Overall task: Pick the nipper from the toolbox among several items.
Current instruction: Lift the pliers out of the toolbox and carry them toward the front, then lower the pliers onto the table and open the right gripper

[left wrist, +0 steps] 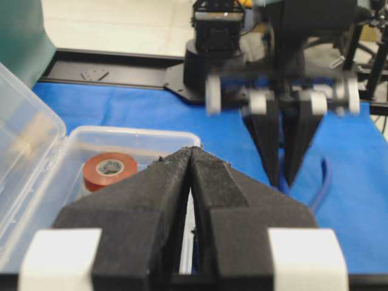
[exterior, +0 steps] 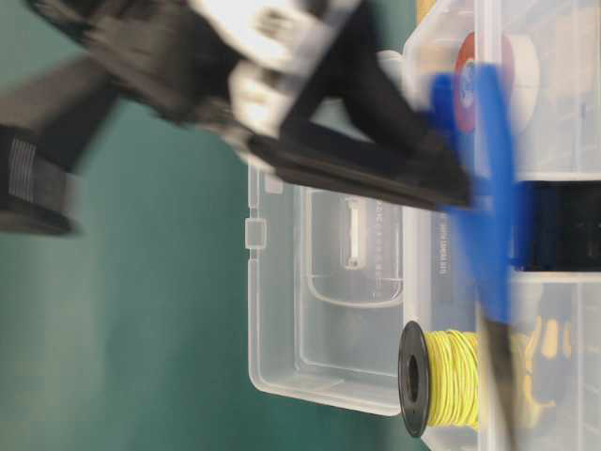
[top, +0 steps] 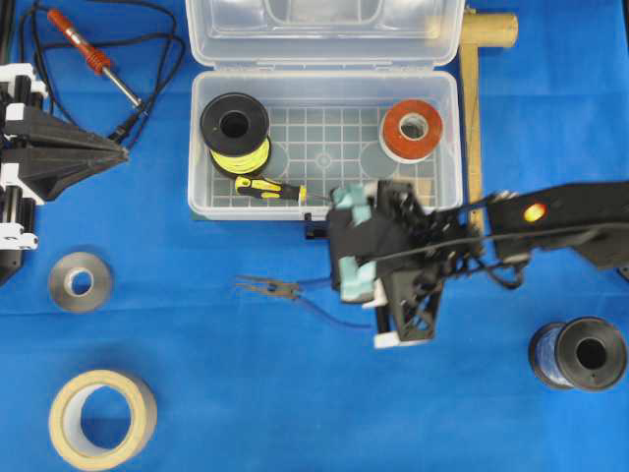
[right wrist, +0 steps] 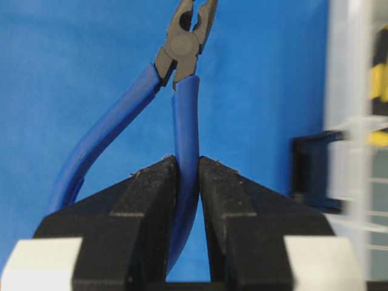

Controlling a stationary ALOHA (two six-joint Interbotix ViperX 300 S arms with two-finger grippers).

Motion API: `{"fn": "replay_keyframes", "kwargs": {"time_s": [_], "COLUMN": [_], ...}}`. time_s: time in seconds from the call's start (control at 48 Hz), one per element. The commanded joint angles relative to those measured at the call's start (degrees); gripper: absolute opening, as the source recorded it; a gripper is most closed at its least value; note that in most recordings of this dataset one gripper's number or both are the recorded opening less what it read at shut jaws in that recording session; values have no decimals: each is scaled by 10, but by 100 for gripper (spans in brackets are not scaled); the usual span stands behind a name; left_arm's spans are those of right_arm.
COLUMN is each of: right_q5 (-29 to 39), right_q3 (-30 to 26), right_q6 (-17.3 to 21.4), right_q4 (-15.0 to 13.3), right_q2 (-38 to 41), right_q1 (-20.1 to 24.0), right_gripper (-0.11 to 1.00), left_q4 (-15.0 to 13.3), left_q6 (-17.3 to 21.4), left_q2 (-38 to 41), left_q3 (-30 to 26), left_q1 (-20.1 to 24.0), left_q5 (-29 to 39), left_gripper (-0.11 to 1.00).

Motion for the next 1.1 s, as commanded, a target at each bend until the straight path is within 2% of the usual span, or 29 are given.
{"fn": "replay_keyframes", "kwargs": {"time_s": [0.0, 0.188, 0.313, 0.584, 0.646, 0.792, 0.855, 0.98, 1.084], "right_q5": [-22, -44, -55, -56, -56, -45, -24, 11, 32], "right_q3": [-4, -1, -1, -1, -2, -4, -3, 4, 20], "right_q6": [18, 40, 41, 43, 43, 41, 41, 41, 41], "right_q4": [1, 0, 1, 4, 4, 3, -1, -14, -25], "right_q2": [21, 79, 105, 116, 116, 101, 74, 4, -69], "right_q1": [6, 0, -3, -3, -4, -4, -7, -7, -7], "right_gripper": [13, 13, 13, 14, 24, 68, 82, 75, 76], "left_q4": [-1, -1, -2, -2, -2, -2, -2, -2, -2], "left_q6": [-1, -1, -5, -7, -8, -8, -7, -8, -8], "left_q2": [3, 3, 3, 4, 3, 3, 2, 1, 2], "left_q3": [-4, -4, -2, -1, -1, 0, 0, 0, 1], "left_q1": [2, 2, 2, 2, 2, 2, 2, 2, 2], "left_q5": [-2, -2, -2, -2, -2, -2, -2, -2, -1], "left_gripper": [0, 0, 0, 0, 0, 0, 0, 0, 0]}}
